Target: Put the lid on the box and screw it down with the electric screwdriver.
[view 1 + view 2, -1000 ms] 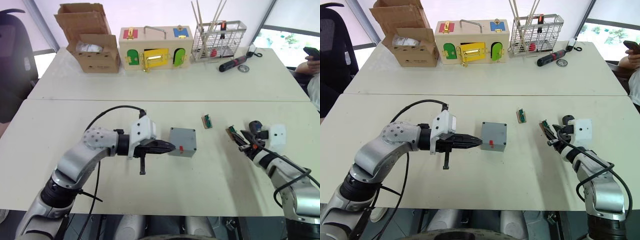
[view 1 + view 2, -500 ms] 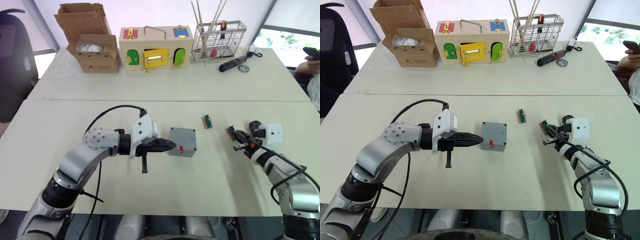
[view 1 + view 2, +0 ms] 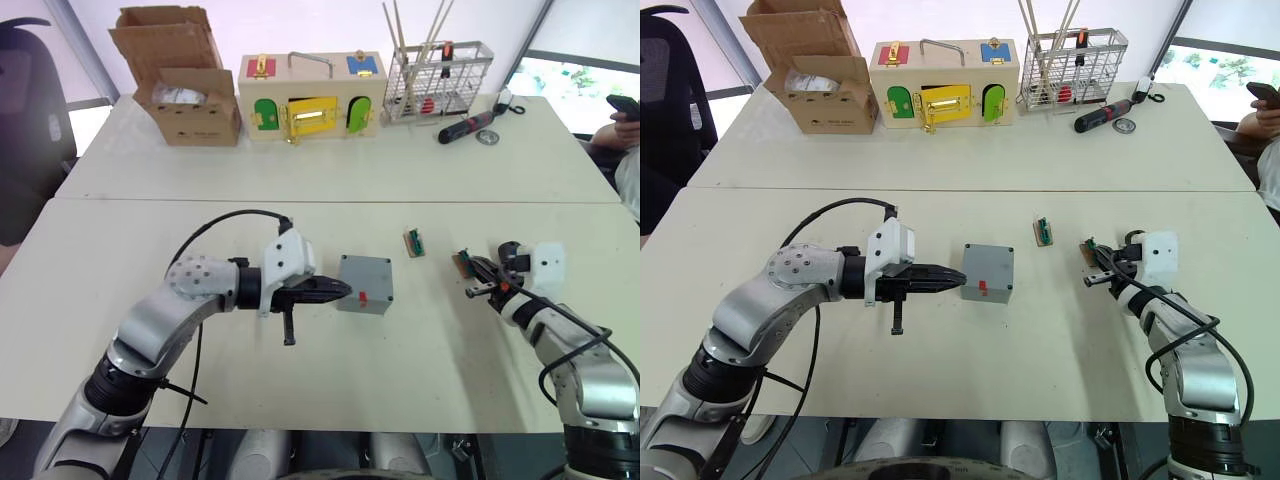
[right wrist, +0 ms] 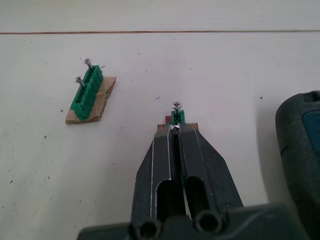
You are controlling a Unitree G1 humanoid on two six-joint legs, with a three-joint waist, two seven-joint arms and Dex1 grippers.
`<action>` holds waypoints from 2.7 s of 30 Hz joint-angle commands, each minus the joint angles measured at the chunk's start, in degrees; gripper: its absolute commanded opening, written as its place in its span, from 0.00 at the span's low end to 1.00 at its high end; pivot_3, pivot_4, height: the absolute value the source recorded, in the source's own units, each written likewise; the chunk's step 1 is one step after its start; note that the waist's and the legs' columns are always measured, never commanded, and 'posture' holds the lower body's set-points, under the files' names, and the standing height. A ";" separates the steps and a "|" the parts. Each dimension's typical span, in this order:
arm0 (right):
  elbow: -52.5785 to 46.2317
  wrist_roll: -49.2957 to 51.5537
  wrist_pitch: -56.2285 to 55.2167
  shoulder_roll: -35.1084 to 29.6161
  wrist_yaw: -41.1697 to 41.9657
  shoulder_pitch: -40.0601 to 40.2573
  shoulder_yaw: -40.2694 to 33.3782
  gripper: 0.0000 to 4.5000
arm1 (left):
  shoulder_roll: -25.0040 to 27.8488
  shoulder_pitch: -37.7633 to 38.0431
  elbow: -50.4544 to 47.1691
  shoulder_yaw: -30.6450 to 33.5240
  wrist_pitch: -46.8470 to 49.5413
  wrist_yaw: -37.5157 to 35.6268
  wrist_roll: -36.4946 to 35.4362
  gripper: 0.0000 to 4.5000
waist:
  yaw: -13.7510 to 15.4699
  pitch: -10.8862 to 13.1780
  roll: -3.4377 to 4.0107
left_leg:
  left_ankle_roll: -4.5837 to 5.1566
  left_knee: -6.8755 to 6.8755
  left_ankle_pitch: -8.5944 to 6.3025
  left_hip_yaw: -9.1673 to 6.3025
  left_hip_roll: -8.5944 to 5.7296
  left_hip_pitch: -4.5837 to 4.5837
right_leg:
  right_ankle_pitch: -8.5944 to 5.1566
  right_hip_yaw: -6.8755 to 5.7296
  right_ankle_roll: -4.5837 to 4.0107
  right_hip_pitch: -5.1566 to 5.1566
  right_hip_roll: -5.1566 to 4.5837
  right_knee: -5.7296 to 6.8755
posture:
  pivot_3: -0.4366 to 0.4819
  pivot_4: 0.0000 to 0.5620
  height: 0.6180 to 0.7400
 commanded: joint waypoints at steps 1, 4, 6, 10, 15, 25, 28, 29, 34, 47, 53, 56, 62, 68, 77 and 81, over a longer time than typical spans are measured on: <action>-6.28 3.16 -1.18 -0.47 1.01 0.71 -3.49 0.01 | 0.38 -0.43 0.24 1.27 -1.33 -0.46 -0.28 0.00 | -0.02 0.00 0.01 | 0.00 0.00 0.00 0.00 0.00 0.00 | 0.00 0.00 0.00 0.00 0.00 0.00 | 0.48 0.27 1.00; -8.99 5.31 -0.04 -1.01 0.78 -0.36 -5.25 0.01 | 0.66 -0.95 1.94 1.71 -2.21 -0.98 0.17 0.00 | -0.04 0.00 0.01 | 0.00 0.00 0.00 0.00 0.00 0.00 | 0.00 0.00 0.00 0.00 0.00 0.00 | 0.48 0.27 1.00; -10.80 6.42 0.70 -1.70 0.86 -1.56 -5.44 0.01 | 1.00 -1.44 3.00 2.31 -2.64 -1.61 0.02 0.00 | -0.06 0.01 0.02 | 0.00 0.00 0.00 0.00 0.00 0.00 | 0.00 0.00 0.00 0.00 0.01 0.00 | 0.48 0.27 1.00; -16.56 10.87 5.34 -3.60 3.76 -5.91 0.55 0.01 | 3.70 -2.35 6.53 4.95 -3.25 -3.97 -0.14 0.00 | -0.17 0.01 0.03 | 0.00 -0.01 0.00 0.00 0.02 0.00 | 0.00 0.00 0.00 -0.03 0.02 0.01 | 0.48 0.27 1.00; -19.37 10.94 7.69 -4.00 5.80 -8.25 9.98 0.01 | 6.47 -3.24 10.96 6.64 -6.15 -5.03 1.97 0.00 | -0.12 0.01 0.03 | 0.00 -0.07 0.00 0.00 0.06 -0.01 | 0.00 0.00 0.00 -0.08 0.07 0.00 | 0.48 0.27 1.00; -17.93 8.65 5.47 -4.24 7.17 -6.04 14.89 0.01 | 6.35 -1.18 7.19 7.38 -4.43 -3.46 0.96 0.00 | -0.10 0.01 0.02 | 0.02 -0.01 -0.01 -0.04 -0.08 -0.10 | 0.00 0.00 0.00 -0.14 -0.08 0.00 | 0.48 0.27 1.00; -16.52 7.73 4.33 -4.25 7.58 -5.08 14.96 0.01 | 5.98 -0.86 6.32 7.45 -4.02 -2.81 0.70 0.00 | -0.01 0.01 0.02 | 0.02 0.00 -0.01 -0.04 -0.08 -0.10 | 0.00 0.00 0.00 -0.13 -0.07 0.01 | 0.48 0.27 1.00; -16.13 7.50 3.98 -4.22 7.70 -4.93 14.96 0.01 | 5.96 -0.83 6.24 7.46 -3.99 -2.76 0.68 0.00 | -0.02 0.01 0.02 | 0.02 0.00 -0.01 -0.04 -0.08 -0.10 | 0.00 0.00 0.00 -0.13 -0.07 0.01 | 0.48 0.27 1.00; -14.81 6.57 3.00 -4.15 7.84 -4.56 14.57 0.01 | 5.80 -0.75 6.06 7.37 -3.96 -2.59 0.79 0.00 | -0.07 0.01 0.02 | 0.02 0.00 -0.01 -0.04 -0.07 -0.10 | 0.00 0.00 0.00 -0.14 -0.06 0.01 | 0.48 0.27 1.00; -13.47 6.04 2.25 -3.44 7.34 -4.15 14.79 0.01 | 5.08 -0.62 6.41 6.56 -4.34 -1.98 1.77 0.00 | -0.03 0.01 0.02 | 0.02 0.01 -0.01 -0.04 -0.07 -0.10 | 0.00 0.00 0.00 -0.13 -0.06 0.01 | 0.48 0.27 1.00; -12.85 5.31 1.84 -3.02 7.11 -4.66 15.45 0.01 | 4.95 -0.72 6.64 6.49 -4.53 -1.93 1.95 0.00 | -0.03 0.01 0.02 | 0.02 0.00 -0.01 -0.03 -0.07 -0.10 | 0.00 0.00 0.00 -0.13 -0.06 0.01 | 0.48 0.27 1.00; -12.24 5.10 1.82 -2.84 7.10 -5.53 15.74 0.01 | 4.70 -1.26 7.42 6.33 -4.72 -2.05 2.11 0.00 | -0.05 0.01 0.02 | 0.02 0.00 -0.01 -0.03 -0.07 -0.10 | 0.00 0.00 0.00 -0.13 -0.06 0.01 | 0.48 0.27 1.00; -11.49 4.43 1.61 -3.16 7.56 -6.11 16.35 0.01 | 4.28 -1.65 8.04 6.23 -4.98 -2.08 2.47 0.00 | -0.05 0.01 0.02 | 0.02 0.00 -0.01 -0.03 -0.07 -0.10 | 0.00 0.00 0.00 -0.14 -0.06 0.01 | 0.48 0.27 1.00; -11.45 3.98 1.87 -3.58 8.05 -6.54 16.42 0.31 | 3.72 -1.92 8.38 6.33 -5.07 -2.19 2.87 0.00 | -0.06 0.01 0.02 | 0.02 0.01 -0.01 -0.03 -0.07 -0.10 | 0.00 0.00 0.00 -0.14 -0.05 0.01 | 0.48 0.27 1.00; -15.57 19.06 17.24 -10.59 8.75 -14.26 -0.46 0.92 | 2.30 -5.49 9.54 8.59 -4.03 -3.74 -0.87 0.00 | 0.16 0.05 0.06 | 0.02 0.02 -0.01 -0.03 -0.08 -0.12 | 0.00 0.00 0.00 -0.14 -0.07 0.00 | 0.48 0.27 1.00; -9.40 31.89 33.53 -21.76 13.64 -16.55 -12.44 0.92 | 2.90 -7.76 7.76 4.88 -6.19 -4.63 2.56 0.00 | 0.09 0.04 0.04 | 0.05 0.03 -0.02 -0.08 -0.09 -0.13 | 0.00 -0.04 0.00 -0.05 -0.10 -0.08 | 0.48 0.27 1.00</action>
